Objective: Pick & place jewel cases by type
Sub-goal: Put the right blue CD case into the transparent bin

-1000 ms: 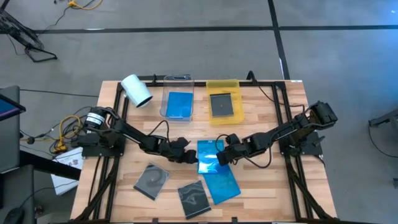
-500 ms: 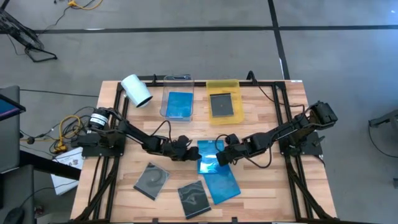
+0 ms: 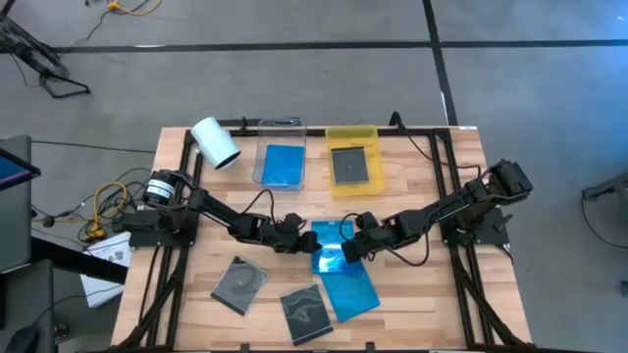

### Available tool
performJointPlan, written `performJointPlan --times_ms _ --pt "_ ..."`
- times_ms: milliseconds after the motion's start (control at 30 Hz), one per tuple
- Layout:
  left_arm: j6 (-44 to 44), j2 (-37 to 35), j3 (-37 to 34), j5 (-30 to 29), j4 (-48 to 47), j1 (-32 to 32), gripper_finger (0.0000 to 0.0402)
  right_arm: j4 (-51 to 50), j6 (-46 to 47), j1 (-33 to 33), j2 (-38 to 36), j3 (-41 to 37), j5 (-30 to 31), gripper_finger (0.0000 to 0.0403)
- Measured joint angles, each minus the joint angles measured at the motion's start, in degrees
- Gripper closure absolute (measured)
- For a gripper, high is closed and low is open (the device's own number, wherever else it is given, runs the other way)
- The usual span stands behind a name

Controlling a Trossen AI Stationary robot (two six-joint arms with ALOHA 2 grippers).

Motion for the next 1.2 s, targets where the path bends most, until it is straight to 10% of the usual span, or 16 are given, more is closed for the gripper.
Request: performJointPlan --times_ms 533,1200 --pt "1.7 0.1 0.0 1.6 1.2 0.4 0.0145 11.6 -0.1 0.7 7.2 0.2 -0.7 0.0294" --pt "5.2 0.1 0.0 4.2 1.5 0.5 0.0257 5.7 -9.9 3.3 -2.1 -0.1 8.1 0.0294"
